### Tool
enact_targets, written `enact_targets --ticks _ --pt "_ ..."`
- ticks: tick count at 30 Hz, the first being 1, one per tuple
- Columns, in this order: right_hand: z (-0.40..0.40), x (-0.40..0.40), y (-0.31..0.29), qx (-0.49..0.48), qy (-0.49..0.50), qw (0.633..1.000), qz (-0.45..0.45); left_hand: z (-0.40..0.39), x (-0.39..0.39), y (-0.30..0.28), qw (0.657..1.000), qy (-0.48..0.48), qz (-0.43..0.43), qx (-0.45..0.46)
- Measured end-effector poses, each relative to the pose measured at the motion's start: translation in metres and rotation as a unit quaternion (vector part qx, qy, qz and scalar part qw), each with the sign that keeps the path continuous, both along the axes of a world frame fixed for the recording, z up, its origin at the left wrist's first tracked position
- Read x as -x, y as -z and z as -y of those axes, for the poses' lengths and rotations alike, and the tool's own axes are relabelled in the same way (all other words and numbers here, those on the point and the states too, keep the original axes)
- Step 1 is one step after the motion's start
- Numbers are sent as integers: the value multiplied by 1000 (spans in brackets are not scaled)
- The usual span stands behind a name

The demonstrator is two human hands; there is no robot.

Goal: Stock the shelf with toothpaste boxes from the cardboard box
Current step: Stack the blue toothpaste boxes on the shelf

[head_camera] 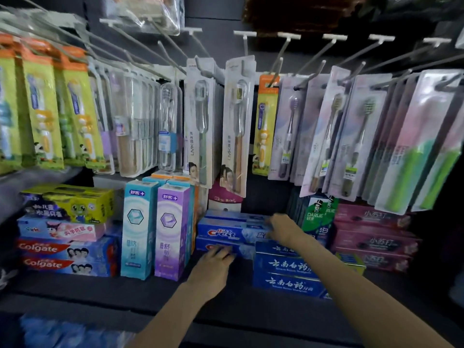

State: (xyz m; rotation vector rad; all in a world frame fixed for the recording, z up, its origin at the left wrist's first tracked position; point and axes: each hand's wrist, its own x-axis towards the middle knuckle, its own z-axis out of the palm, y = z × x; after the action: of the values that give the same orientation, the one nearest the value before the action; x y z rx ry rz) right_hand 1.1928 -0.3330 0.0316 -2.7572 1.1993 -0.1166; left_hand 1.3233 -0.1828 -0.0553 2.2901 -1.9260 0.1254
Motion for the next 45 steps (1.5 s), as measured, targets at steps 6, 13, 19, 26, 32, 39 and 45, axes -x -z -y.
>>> enact_targets --ticks 6,13,19,26,32,39,45 --pt "5 1 -11 73 -19 995 70 6 -3 0 1000 11 -4 -4" --pt "10 -15 -16 104 41 992 60 10 -2 -3 999 -13 -39 -18" --pt "20 -17 -13 70 86 993 50 8 -5 -4 999 -6 -38 -31" --pt "25 -20 -11 48 71 994 68 9 -5 -3 1000 -6 -29 7" --pt "20 -18 -5 92 53 993 56 10 -9 -4 998 -26 -28 49" --pt "19 -20 -2 91 51 992 73 13 -9 -9 996 -58 -51 49" --pt "3 -17 3 154 22 983 97 28 -16 -19 991 -103 -86 24"
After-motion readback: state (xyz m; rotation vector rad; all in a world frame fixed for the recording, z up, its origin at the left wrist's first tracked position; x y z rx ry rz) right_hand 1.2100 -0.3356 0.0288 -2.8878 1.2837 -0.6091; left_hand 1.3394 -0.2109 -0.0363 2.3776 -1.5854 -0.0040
